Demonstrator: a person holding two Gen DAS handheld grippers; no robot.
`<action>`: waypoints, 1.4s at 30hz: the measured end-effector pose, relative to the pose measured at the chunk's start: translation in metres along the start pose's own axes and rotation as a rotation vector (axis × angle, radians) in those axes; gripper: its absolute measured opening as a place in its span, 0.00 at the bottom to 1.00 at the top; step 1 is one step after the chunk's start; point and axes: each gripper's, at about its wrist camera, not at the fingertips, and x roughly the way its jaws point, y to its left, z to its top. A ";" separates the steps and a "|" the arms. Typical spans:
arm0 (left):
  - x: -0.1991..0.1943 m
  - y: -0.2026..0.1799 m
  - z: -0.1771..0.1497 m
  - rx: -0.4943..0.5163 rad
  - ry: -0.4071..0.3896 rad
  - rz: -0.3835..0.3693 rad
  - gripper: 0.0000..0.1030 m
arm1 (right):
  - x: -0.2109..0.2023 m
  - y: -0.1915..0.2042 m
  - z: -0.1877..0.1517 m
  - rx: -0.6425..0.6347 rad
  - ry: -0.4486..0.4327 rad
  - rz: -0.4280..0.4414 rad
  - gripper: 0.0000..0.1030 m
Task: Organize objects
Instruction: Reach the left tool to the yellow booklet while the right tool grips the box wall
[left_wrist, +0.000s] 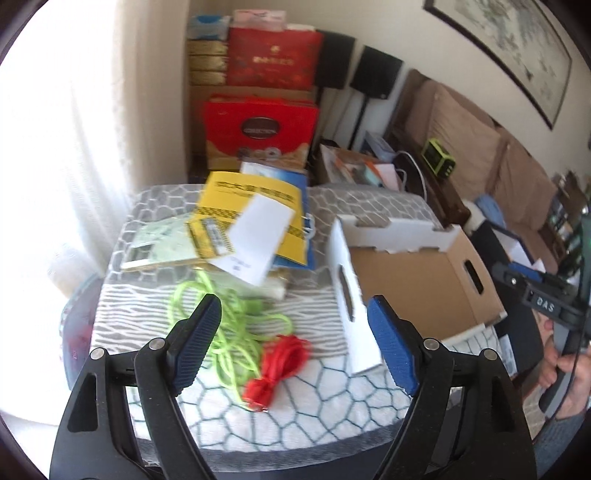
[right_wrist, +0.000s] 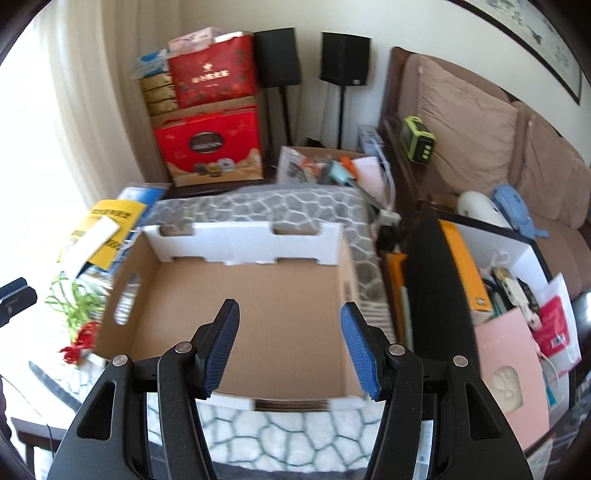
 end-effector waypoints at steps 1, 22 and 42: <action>-0.002 0.009 0.002 -0.018 -0.002 0.003 0.77 | 0.001 0.006 0.003 -0.008 0.001 0.015 0.57; 0.047 0.119 0.045 -0.229 0.064 -0.038 0.78 | 0.067 0.139 0.069 -0.095 0.101 0.318 0.61; 0.113 0.101 0.066 -0.149 0.208 -0.061 0.63 | 0.040 0.061 0.047 -0.110 0.062 -0.011 0.68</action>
